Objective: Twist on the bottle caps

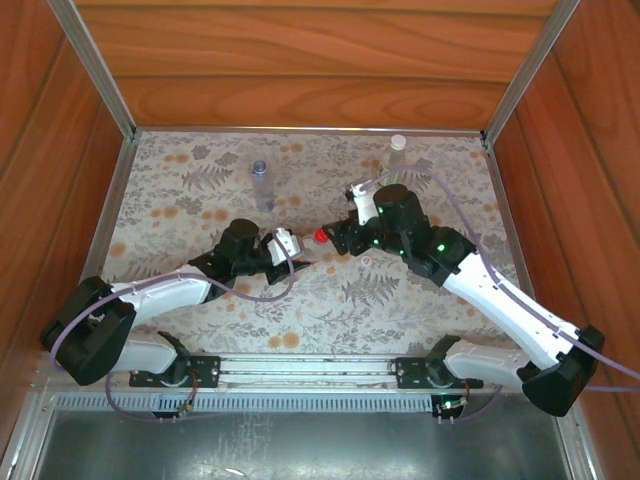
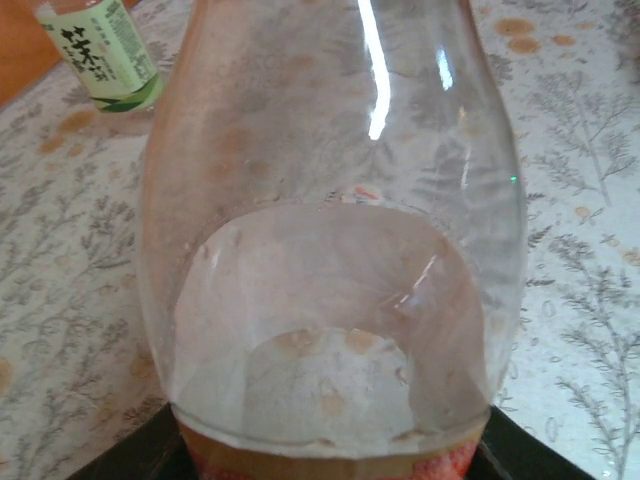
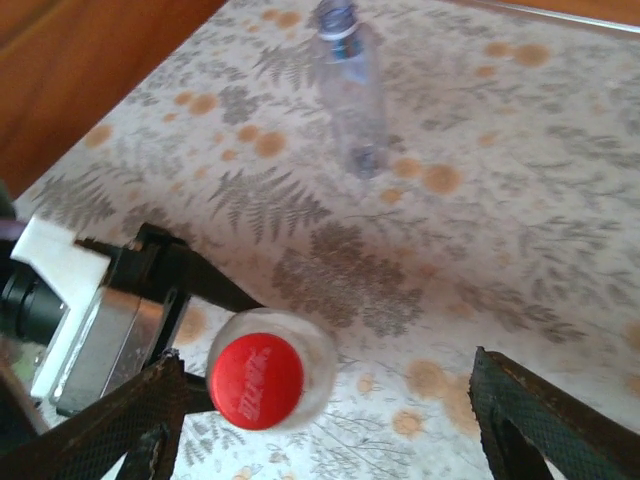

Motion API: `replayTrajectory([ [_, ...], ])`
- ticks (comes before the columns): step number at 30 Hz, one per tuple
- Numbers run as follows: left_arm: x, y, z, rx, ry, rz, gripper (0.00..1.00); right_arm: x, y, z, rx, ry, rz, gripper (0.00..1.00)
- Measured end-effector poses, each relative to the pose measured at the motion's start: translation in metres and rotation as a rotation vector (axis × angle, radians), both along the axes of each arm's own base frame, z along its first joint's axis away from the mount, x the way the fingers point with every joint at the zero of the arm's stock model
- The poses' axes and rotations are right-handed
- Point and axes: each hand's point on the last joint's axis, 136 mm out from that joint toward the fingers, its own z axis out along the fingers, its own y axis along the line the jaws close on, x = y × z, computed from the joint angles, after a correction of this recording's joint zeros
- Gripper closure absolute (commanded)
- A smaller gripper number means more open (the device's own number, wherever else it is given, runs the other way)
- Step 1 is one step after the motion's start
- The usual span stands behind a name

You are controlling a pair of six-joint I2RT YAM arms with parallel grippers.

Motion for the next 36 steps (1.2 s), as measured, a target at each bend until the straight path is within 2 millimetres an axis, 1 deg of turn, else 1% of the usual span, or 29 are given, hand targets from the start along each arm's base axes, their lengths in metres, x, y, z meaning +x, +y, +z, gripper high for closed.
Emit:
replayTrajectory([
  [3,-0.005,-0.002,0.000,-0.014,0.035,-0.014,0.54,-0.003,0.016,-0.013,0.023,0.002,0.077,0.26],
  [7,-0.007,-0.003,0.001,-0.024,0.060,-0.021,0.54,0.000,0.033,-0.018,0.053,-0.006,0.140,0.42],
  [10,-0.007,-0.003,0.001,-0.028,0.077,-0.017,0.54,0.001,0.041,-0.018,0.070,-0.012,0.166,0.57],
  [16,-0.005,-0.004,0.003,-0.032,0.084,-0.006,0.54,0.003,0.045,-0.014,0.098,-0.029,0.177,0.72],
  [17,-0.005,-0.003,0.003,-0.031,0.084,-0.004,0.54,0.003,0.046,-0.013,0.101,-0.032,0.177,0.74],
  [18,-0.005,-0.003,0.003,-0.029,0.087,-0.003,0.54,0.004,0.046,-0.013,0.104,-0.034,0.176,0.73],
  [19,-0.005,-0.003,0.002,-0.028,0.088,-0.001,0.54,0.004,0.046,-0.014,0.106,-0.034,0.176,0.68],
  [21,-0.005,-0.003,0.002,-0.027,0.089,0.002,0.54,0.004,0.047,-0.014,0.108,-0.034,0.173,0.51],
  [22,-0.004,-0.002,0.002,-0.026,0.087,0.006,0.54,0.005,0.047,-0.015,0.108,-0.031,0.172,0.45],
  [23,-0.003,-0.002,0.002,-0.024,0.085,0.011,0.54,0.005,0.047,-0.016,0.107,-0.029,0.170,0.41],
  [24,-0.003,-0.002,0.002,-0.023,0.085,0.014,0.54,0.006,0.048,-0.017,0.106,-0.023,0.167,0.40],
  [25,-0.002,-0.001,0.002,-0.022,0.083,0.018,0.54,0.007,0.048,-0.019,0.101,-0.024,0.168,0.40],
  [27,-0.001,-0.001,0.002,-0.021,0.082,0.023,0.54,0.008,0.049,-0.022,0.096,-0.017,0.166,0.47],
  [29,-0.001,-0.001,0.002,-0.020,0.081,0.028,0.54,0.008,0.050,-0.025,0.093,-0.010,0.163,0.58],
  [30,0.000,-0.001,0.002,-0.019,0.080,0.030,0.54,0.009,0.050,-0.025,0.093,-0.009,0.163,0.61],
  [32,0.001,0.000,0.002,-0.017,0.077,0.037,0.54,0.009,0.051,-0.028,0.092,-0.002,0.163,0.71],
  [34,0.001,0.000,0.002,-0.017,0.077,0.039,0.54,0.012,0.052,-0.026,0.098,-0.009,0.157,0.76],
  [36,0.002,0.001,0.002,-0.016,0.076,0.043,0.53,0.012,0.052,-0.026,0.097,-0.011,0.159,0.77],
])
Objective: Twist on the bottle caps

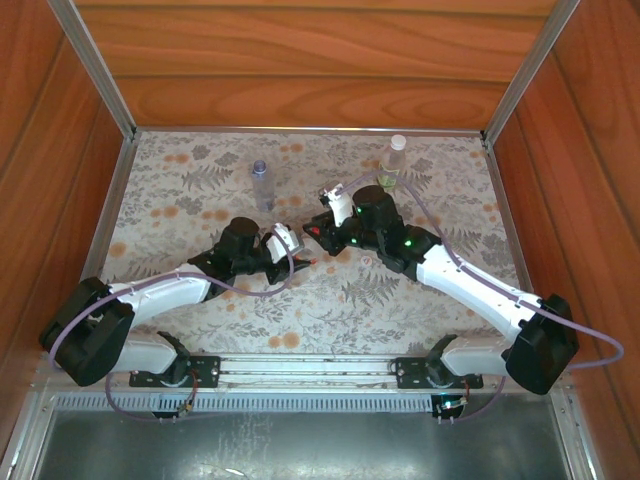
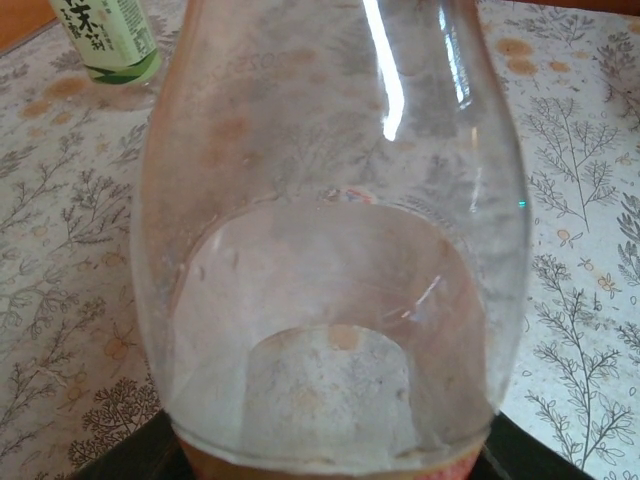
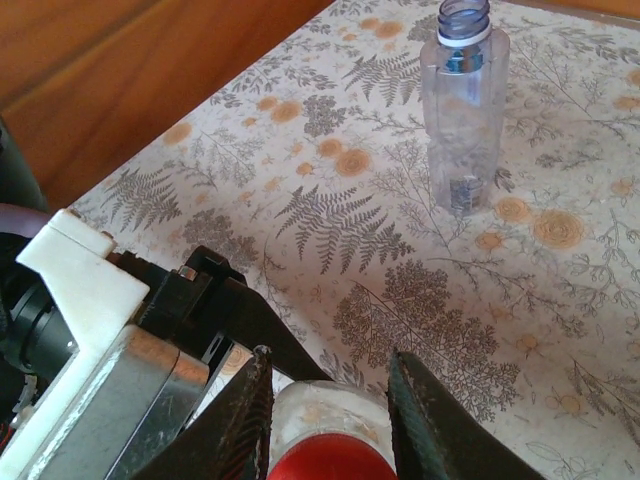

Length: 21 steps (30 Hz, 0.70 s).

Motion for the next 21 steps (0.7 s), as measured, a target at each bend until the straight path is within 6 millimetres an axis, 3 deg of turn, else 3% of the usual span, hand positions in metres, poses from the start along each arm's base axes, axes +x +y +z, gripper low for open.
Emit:
replayTrajectory([
  [3,0.000,0.000,0.000,0.001,0.000,0.004,0.42,0.001,0.000,0.000,-0.001,-0.002,-0.003,0.77],
  [5,0.002,0.001,0.002,0.002,-0.006,0.014,0.17,0.003,-0.001,0.002,-0.003,-0.009,-0.011,0.77],
  [8,0.005,0.007,0.008,-0.005,-0.028,0.051,0.01,0.013,-0.001,0.005,-0.038,-0.029,-0.043,0.77],
  [12,0.005,0.025,0.019,-0.048,-0.063,0.135,0.00,0.044,-0.002,0.016,-0.099,-0.080,-0.091,0.77],
  [14,0.007,0.038,0.019,-0.076,-0.068,0.194,0.00,0.070,-0.006,0.026,-0.127,-0.120,-0.133,0.77],
  [21,0.014,0.080,-0.007,-0.095,-0.031,0.395,0.00,0.159,-0.020,0.044,-0.197,-0.207,-0.233,0.77],
])
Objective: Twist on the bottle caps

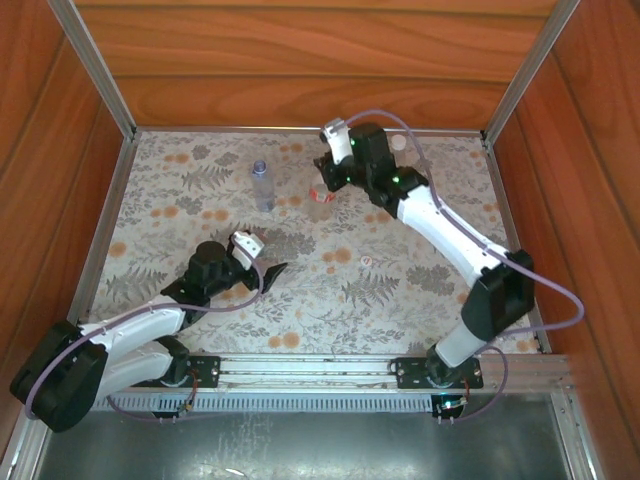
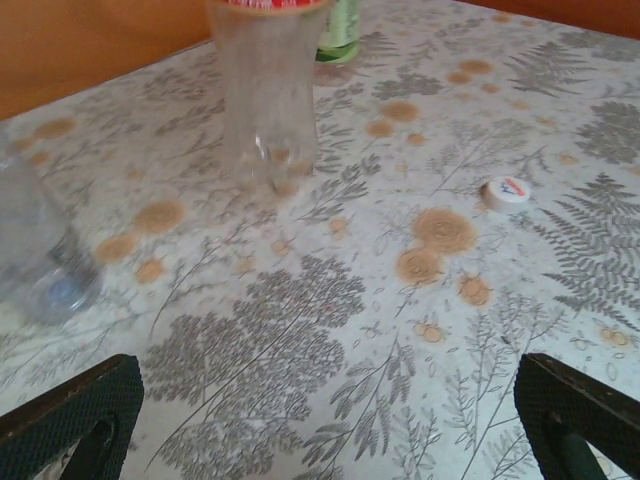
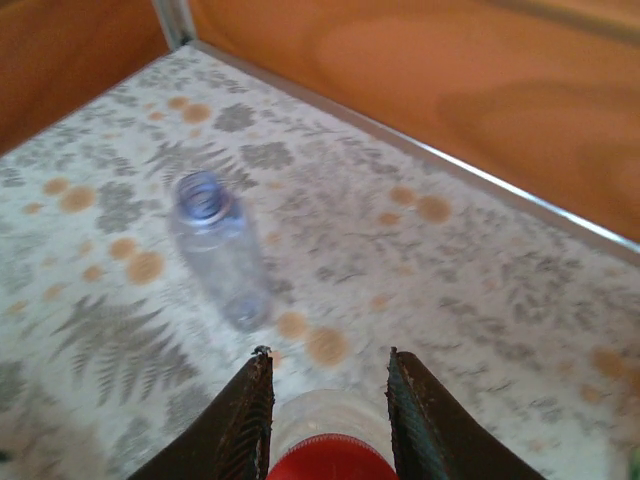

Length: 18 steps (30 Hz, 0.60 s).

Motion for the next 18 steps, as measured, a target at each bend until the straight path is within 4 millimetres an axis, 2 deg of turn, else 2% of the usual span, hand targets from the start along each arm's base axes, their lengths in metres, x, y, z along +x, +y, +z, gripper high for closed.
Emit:
replayTrajectory([
  [5,0.011,0.018,0.005,-0.034,-0.022,0.095,0.00,0.054,-0.004,-0.020,-0.056,0.007,-0.035,0.77],
  [8,0.017,0.028,0.005,-0.042,-0.030,0.139,0.00,0.071,-0.008,-0.036,-0.084,0.032,-0.044,0.77],
  [12,0.022,0.036,0.005,-0.051,-0.029,0.175,0.00,0.081,-0.013,-0.036,-0.090,0.032,-0.051,0.74],
  [13,0.024,0.037,0.006,-0.054,-0.032,0.180,0.00,0.081,-0.014,-0.036,-0.091,0.034,-0.052,0.69],
  [16,0.027,0.039,0.008,-0.059,-0.038,0.190,0.00,0.081,-0.014,-0.037,-0.097,0.035,-0.047,0.47],
  [18,0.029,0.041,0.006,-0.057,-0.036,0.197,0.00,0.079,-0.015,-0.039,-0.101,0.046,-0.042,0.35],
])
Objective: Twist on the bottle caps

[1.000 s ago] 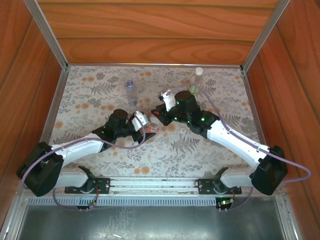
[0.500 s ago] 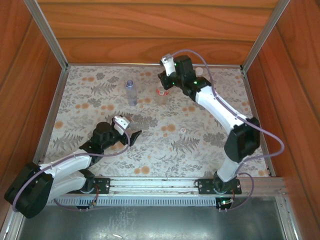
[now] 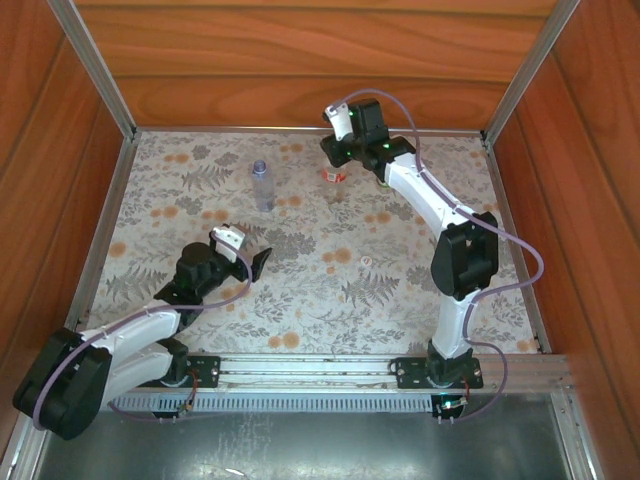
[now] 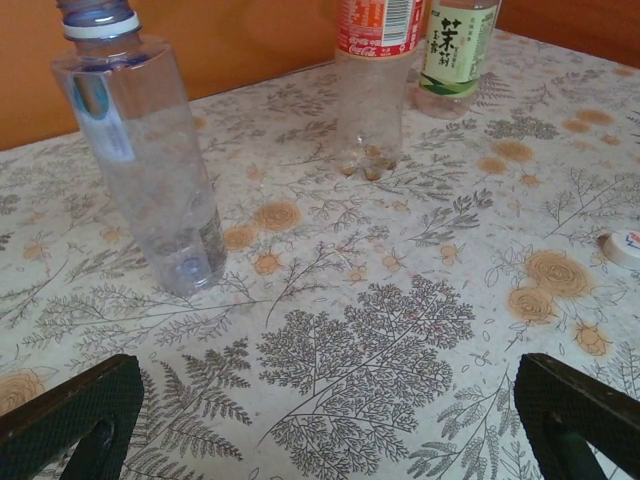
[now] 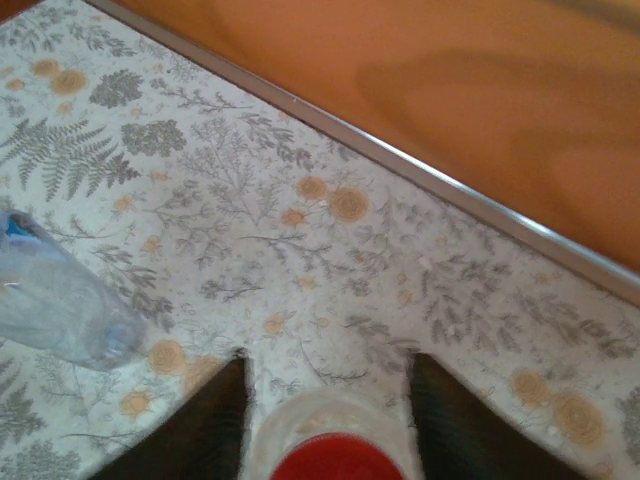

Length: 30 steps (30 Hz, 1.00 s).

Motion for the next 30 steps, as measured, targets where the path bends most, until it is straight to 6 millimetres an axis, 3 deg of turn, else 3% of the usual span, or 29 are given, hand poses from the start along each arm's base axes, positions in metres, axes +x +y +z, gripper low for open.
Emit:
replayTrajectory([
  [5,0.009,0.006,-0.010,0.012,0.024,0.029,0.00,-0.002,-0.001,0.005,-0.017,0.000,0.011,0.15],
  [11,0.036,0.015,-0.012,0.006,0.017,0.083,0.00,-0.008,-0.009,0.020,-0.035,-0.040,0.004,0.06],
  [16,0.072,0.023,-0.010,-0.025,-0.008,0.134,0.00,-0.040,-0.029,0.045,-0.030,-0.086,-0.003,0.05],
  [21,0.107,0.014,-0.010,-0.053,-0.034,0.117,0.00,-0.081,-0.046,0.070,0.026,-0.139,0.008,0.05],
  [26,0.136,0.003,-0.014,-0.075,-0.060,0.092,0.00,-0.121,-0.055,0.073,0.084,-0.136,0.040,0.05],
  [30,0.157,0.000,-0.017,-0.090,-0.075,0.083,0.00,-0.139,-0.060,0.069,0.101,-0.119,0.048,0.05],
])
